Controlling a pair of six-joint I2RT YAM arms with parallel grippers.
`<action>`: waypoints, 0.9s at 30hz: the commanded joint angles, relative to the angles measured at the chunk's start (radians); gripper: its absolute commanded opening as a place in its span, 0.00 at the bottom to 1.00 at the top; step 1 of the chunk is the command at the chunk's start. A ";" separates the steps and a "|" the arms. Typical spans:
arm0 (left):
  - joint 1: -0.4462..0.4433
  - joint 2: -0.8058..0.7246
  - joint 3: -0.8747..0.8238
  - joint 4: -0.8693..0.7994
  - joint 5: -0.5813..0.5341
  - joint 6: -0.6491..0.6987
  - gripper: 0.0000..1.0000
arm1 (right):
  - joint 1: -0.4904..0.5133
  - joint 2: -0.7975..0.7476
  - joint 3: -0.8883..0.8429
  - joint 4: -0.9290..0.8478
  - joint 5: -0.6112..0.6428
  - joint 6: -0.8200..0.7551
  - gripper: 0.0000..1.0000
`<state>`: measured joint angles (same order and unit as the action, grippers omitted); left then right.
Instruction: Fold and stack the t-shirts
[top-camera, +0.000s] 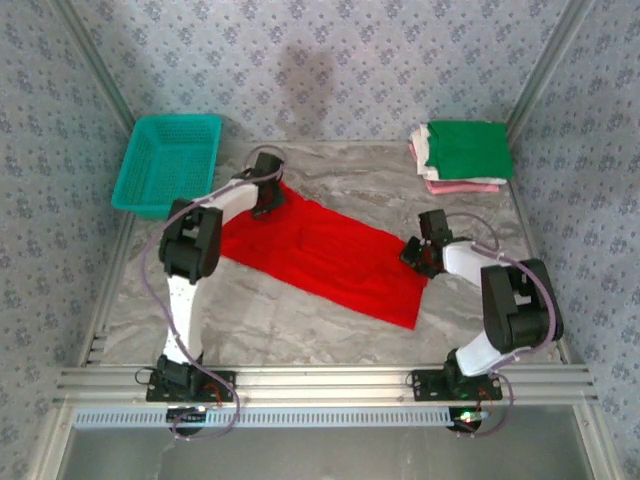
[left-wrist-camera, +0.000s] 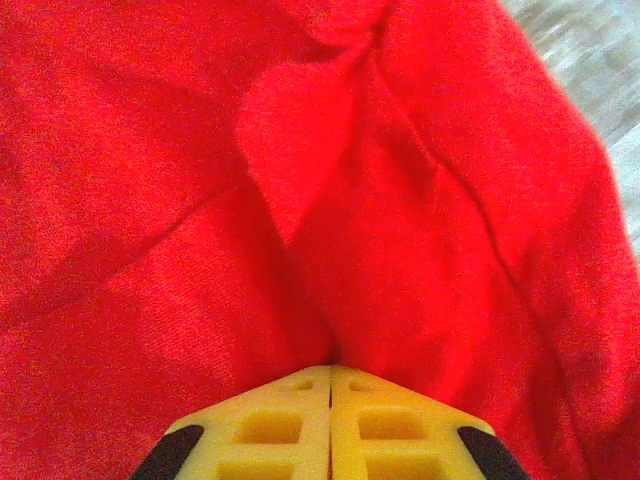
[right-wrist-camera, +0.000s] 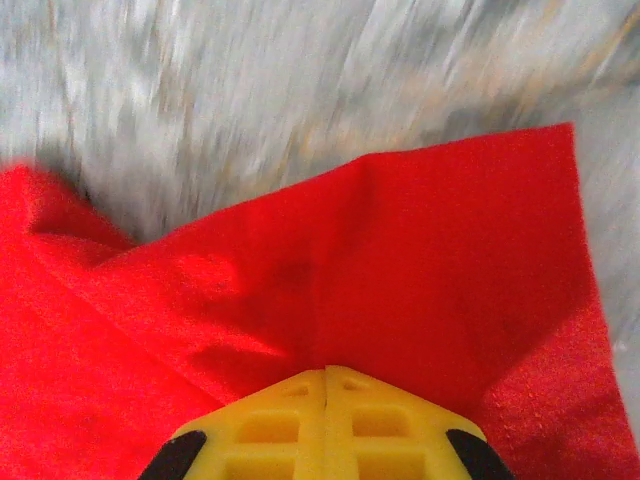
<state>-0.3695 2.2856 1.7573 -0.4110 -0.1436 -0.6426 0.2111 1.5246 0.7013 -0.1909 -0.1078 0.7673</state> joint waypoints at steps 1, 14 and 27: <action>-0.031 0.174 0.305 -0.160 0.093 0.120 0.09 | 0.134 -0.049 -0.084 -0.078 -0.010 0.112 0.00; -0.011 0.396 1.086 -0.466 0.134 0.221 0.12 | 0.370 -0.267 0.037 -0.236 0.178 -0.055 0.06; -0.002 -0.430 -0.444 0.289 0.161 -0.004 0.06 | 0.282 0.311 0.633 -0.282 0.016 -0.378 0.00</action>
<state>-0.3672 1.8439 1.3888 -0.2249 0.0113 -0.5934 0.4847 1.7191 1.2007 -0.4057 -0.0521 0.4706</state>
